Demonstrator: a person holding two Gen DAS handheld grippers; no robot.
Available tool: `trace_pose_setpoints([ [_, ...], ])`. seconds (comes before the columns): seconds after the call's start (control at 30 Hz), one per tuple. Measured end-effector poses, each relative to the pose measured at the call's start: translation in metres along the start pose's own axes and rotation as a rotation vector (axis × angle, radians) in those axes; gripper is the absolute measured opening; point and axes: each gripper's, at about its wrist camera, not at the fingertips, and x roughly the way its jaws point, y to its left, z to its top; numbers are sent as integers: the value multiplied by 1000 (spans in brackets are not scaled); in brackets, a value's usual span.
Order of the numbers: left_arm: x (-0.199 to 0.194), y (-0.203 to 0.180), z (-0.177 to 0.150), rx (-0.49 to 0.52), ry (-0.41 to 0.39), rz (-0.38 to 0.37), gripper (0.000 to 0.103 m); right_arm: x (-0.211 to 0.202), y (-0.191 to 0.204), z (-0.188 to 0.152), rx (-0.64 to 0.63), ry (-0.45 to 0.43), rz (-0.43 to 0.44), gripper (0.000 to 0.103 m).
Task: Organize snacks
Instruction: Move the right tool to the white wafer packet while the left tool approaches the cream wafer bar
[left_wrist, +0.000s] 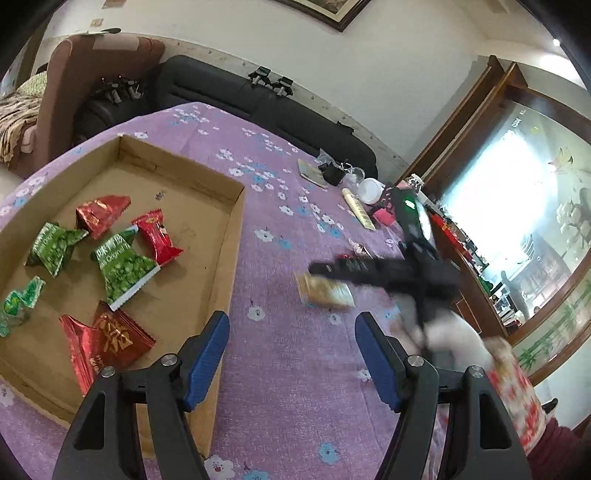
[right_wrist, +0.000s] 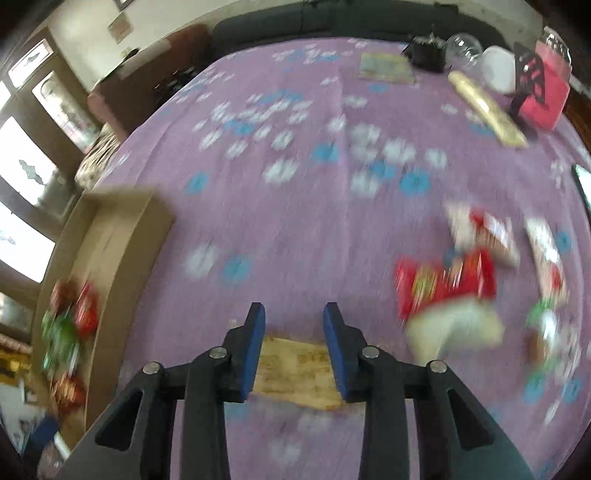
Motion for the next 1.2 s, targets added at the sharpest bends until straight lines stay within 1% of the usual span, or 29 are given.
trace_pose_setpoints([
  [0.07,0,0,-1,1,4,-8,74,-8,4,-22,2,43,50,32],
  [0.1,0,-1,-1,3,5,-11,74,-13,3,-31,4,66,100,32],
  [0.13,-1,-2,-2,10,7,-16,74,-22,-1,-40,15,66,169,32],
  [0.17,-1,-5,-3,18,10,-21,74,-32,-7,-45,28,42,200,32],
  [0.2,-1,-7,-4,25,14,-28,74,-49,-20,-50,47,-23,195,32],
  [0.23,1,-11,-6,37,24,-37,74,-60,-30,-51,57,-70,168,35],
  [0.27,3,-14,-7,45,34,-42,74,-72,-44,-53,72,-128,126,42],
  [0.3,5,-17,-10,53,44,-47,74,-77,-52,-53,85,-153,102,44],
  [0.33,8,-22,-13,64,58,-54,74,-83,-64,-54,108,-175,79,46],
  [0.43,17,-35,-22,103,98,-68,74,-85,-88,-54,165,-221,67,48],
  [0.5,23,-44,-29,119,125,-77,74,-78,-97,-51,182,-245,35,50],
  [0.53,25,-49,-32,127,139,-83,74,-72,-101,-43,193,-254,15,50],
  [0.6,28,-56,-37,148,157,-83,74,-62,-107,-34,219,-267,4,50],
  [0.7,29,-62,-40,165,171,-81,74,-47,-114,-16,249,-263,-12,50],
  [0.77,29,-63,-41,169,173,-76,74,-35,-117,-5,261,-245,-22,50],
  [0.83,29,-63,-41,173,177,-77,74,-21,-117,-1,253,-205,-2,50],
  [0.9,29,-63,-41,178,177,-78,74,-25,-111,-4,224,-204,-16,40],
  [0.93,30,-63,-41,183,178,-82,74,-27,-108,-9,209,-180,11,38],
  [1.03,36,-65,-40,196,188,-88,74,-33,-100,-26,167,-138,39,36],
  [1.07,38,-66,-41,197,191,-92,74,-36,-97,-33,140,-126,30,33],
  [1.17,47,-69,-43,206,212,-95,74,-42,-91,-47,95,-110,24,32],
  [1.2,49,-70,-45,208,220,-95,74,-47,-88,-50,75,-136,-9,32],
])
